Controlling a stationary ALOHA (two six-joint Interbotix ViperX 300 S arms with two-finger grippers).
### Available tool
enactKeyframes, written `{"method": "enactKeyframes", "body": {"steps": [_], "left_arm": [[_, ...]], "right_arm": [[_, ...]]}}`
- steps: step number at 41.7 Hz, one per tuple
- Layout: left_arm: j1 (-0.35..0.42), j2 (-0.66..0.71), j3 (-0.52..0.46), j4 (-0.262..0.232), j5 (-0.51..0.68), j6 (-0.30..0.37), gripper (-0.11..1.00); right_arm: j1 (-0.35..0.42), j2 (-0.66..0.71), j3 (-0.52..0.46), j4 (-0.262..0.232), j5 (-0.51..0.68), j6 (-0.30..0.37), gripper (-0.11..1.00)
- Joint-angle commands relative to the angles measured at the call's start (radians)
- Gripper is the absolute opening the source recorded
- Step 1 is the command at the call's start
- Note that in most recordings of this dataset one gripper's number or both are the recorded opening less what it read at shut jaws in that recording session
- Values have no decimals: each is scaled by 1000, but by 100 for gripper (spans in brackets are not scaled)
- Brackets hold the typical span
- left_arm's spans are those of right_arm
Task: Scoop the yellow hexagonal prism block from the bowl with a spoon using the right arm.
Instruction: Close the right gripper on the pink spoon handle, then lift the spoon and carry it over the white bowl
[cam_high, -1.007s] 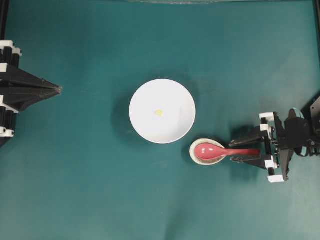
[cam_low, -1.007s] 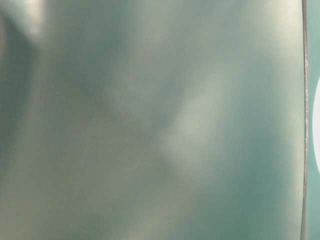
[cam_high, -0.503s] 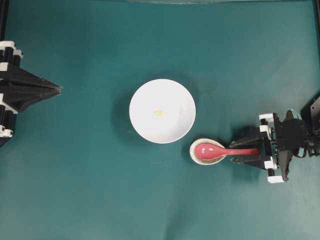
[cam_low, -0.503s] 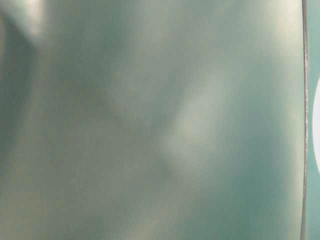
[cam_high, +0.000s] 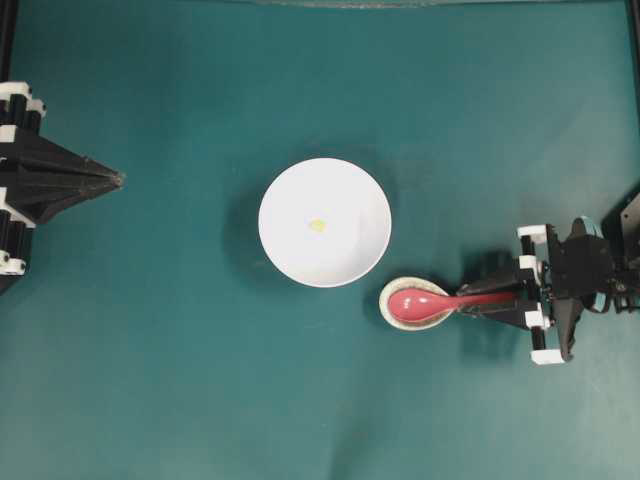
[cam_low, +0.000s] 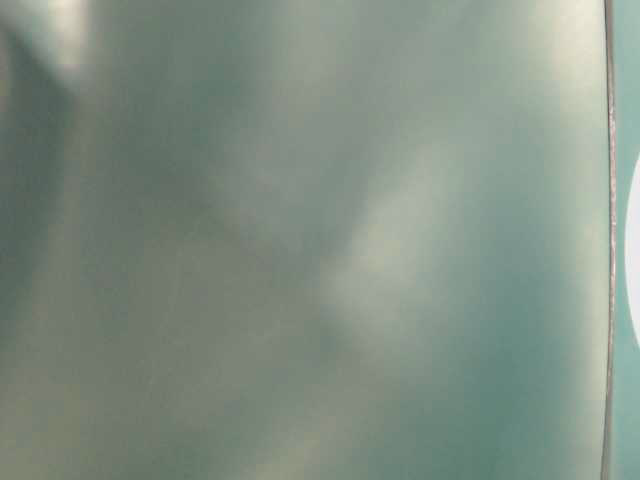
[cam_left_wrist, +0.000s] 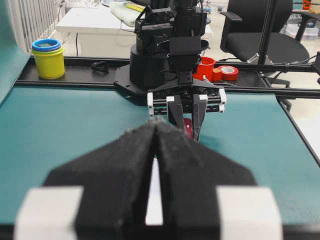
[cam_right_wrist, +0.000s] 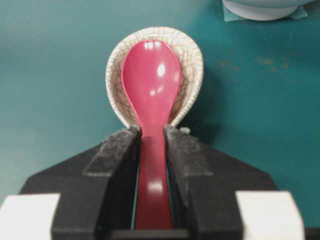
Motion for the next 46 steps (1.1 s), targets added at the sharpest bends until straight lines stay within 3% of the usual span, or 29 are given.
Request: {"method": "enactKeyframes", "body": {"steps": [1, 11, 16, 28, 46], "left_arm": [[2, 9, -12, 0, -5, -2, 0], [2, 9, -12, 0, -5, -2, 0], [2, 9, -12, 0, -5, -2, 0], [2, 14, -12, 0, -5, -3, 0], [0, 14, -12, 0, 20, -3, 0]], "right_arm": [[3, -17, -8, 3, -3, 2, 22], [0, -114, -18, 3, 15, -6, 22], [-18, -195, -23, 3, 97, -14, 22], [-109, -394, -100, 3, 413, -92, 22], [-336, -572, -293, -2, 911, -206, 22]]}}
